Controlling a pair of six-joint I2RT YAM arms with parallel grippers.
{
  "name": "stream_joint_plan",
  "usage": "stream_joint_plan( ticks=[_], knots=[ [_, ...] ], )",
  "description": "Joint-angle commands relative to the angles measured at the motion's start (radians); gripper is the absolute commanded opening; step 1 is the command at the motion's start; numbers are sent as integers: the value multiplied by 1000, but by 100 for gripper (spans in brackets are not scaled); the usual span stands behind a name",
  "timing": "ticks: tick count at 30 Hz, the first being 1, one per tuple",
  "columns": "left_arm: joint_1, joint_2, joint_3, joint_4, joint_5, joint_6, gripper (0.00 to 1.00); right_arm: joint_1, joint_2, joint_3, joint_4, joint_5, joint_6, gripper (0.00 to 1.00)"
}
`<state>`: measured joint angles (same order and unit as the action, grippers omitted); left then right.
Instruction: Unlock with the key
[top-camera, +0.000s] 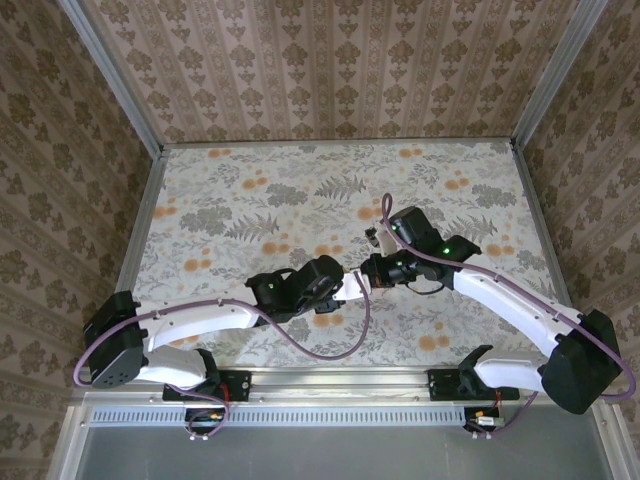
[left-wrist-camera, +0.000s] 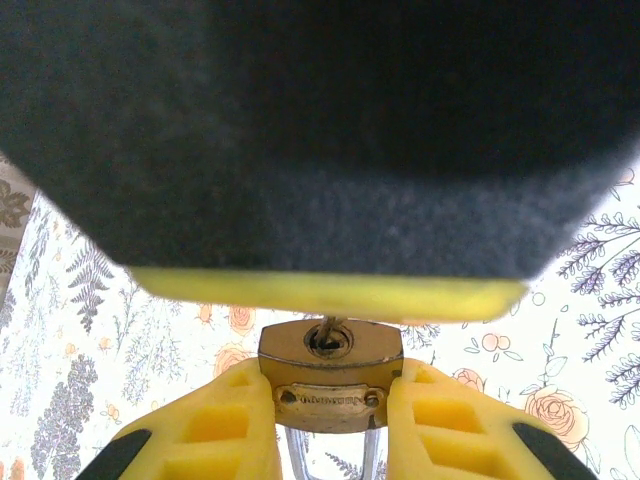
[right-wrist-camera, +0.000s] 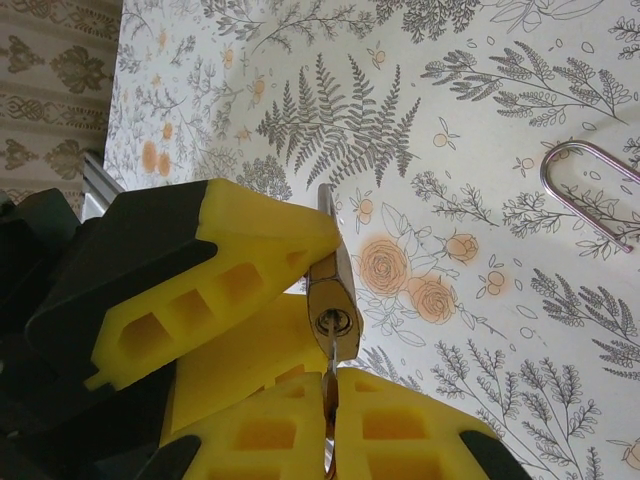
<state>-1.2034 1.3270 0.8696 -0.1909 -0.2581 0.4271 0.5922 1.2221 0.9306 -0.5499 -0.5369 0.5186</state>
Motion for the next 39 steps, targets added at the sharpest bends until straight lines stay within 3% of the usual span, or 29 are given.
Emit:
stream_joint_plan(
  ticks=[1, 32, 39],
  knots=[
    [-4, 8, 11, 133, 22, -27, 20, 9, -25, 26, 52, -95, -12, 11],
    [17, 28, 3, 122, 30, -30, 19, -35, -52, 17, 63, -104, 15, 24],
    [22, 31, 1, 119, 24, -34, 19, -54, -57, 38, -16, -76, -26, 29]
  ],
)
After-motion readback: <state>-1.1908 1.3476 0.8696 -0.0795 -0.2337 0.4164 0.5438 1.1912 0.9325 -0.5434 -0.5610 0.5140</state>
